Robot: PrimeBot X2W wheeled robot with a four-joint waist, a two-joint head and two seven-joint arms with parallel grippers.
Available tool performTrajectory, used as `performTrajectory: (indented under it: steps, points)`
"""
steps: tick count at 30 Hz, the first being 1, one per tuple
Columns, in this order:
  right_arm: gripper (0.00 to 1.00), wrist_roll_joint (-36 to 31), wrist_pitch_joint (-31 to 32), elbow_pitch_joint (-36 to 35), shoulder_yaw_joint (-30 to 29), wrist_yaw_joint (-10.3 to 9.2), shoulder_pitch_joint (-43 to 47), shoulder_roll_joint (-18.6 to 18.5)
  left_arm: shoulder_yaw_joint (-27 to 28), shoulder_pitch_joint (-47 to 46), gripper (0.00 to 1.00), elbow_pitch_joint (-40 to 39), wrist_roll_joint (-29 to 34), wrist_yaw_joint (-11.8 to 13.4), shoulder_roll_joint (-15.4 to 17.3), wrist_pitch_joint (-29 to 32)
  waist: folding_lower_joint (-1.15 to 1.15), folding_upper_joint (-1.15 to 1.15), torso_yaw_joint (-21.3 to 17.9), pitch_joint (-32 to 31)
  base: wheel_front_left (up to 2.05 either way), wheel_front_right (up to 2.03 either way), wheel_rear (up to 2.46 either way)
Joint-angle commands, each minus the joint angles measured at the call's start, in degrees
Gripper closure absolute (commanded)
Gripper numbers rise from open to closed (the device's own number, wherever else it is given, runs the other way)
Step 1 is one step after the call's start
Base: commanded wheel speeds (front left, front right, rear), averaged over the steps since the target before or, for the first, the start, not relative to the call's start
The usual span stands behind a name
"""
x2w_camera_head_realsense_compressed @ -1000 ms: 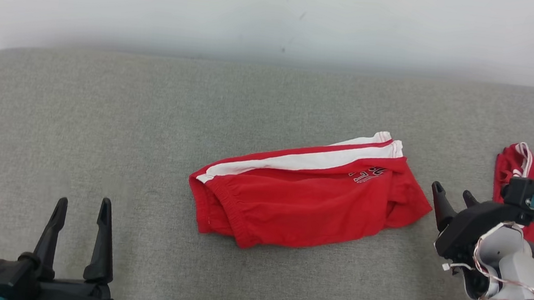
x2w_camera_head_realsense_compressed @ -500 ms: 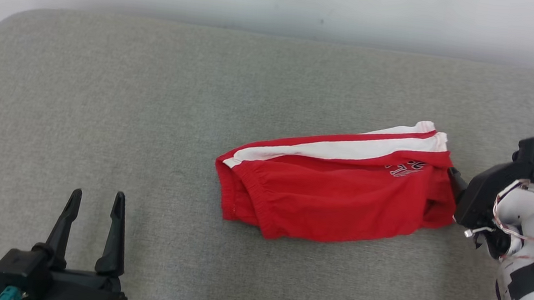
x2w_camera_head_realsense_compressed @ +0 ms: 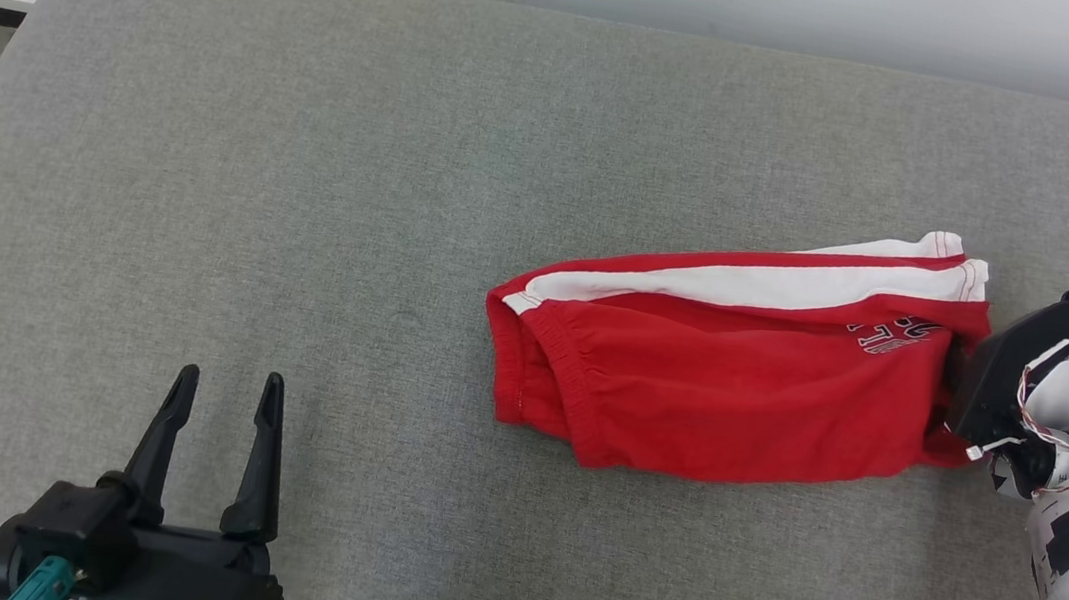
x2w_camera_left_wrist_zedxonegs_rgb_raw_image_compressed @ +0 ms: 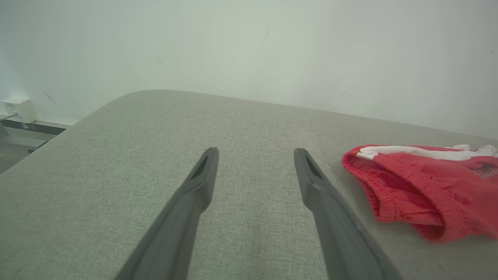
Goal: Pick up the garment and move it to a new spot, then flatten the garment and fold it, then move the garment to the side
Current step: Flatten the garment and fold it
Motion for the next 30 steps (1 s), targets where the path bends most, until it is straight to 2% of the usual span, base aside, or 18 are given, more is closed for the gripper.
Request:
performTrajectory:
  steps: [1, 2, 4, 13, 23, 30]
  points:
    - [0.0, -0.34, 1.63, 2.04, 0.37, -0.12, 1.59, 1.57, -0.22, -0.8, 0.0, 0.18, -0.86, 0.15, -0.04, -0.12, 0.0, 0.0, 0.28, 0.19, 0.0, 0.0, 0.0]
    - [0.51, -0.47, 2.27, 2.47, 0.7, 0.01, 1.79, 2.04, -0.34, -0.73, 0.0, 0.21, -0.78, 0.21, -0.04, -0.12, 0.0, 0.0, 0.31, 0.2, 0.0, 0.0, 0.0]
    - [1.0, -0.58, 3.12, 2.79, 1.5, 0.01, 2.25, 2.73, -0.41, -0.78, 0.0, 0.28, -0.89, 0.27, -0.04, -0.12, 0.0, 0.0, 0.33, 0.26, 0.0, 0.0, 0.0]
    - [1.0, 1.16, 2.55, 1.56, 1.14, -0.08, 2.5, 2.09, -0.01, -1.41, 0.0, 0.66, -0.84, 0.57, -0.03, -0.12, 0.0, 0.0, -0.61, 0.14, 0.0, 0.0, 0.0]
    - [1.0, 5.2, -1.56, -5.7, -2.13, -0.15, 3.89, -1.97, 0.7, 1.09, 0.0, 1.03, -0.27, 0.55, -0.03, -0.12, 0.0, 0.0, -4.83, -4.31, 0.0, 0.0, 0.0]
    - [1.0, -0.24, -1.6, -11.91, -2.54, -0.15, 7.94, -6.27, 0.14, 2.49, 0.0, 1.05, -0.7, 0.87, -0.02, -0.12, 0.0, 0.0, -6.93, -7.42, 0.0, 0.0, 0.0]
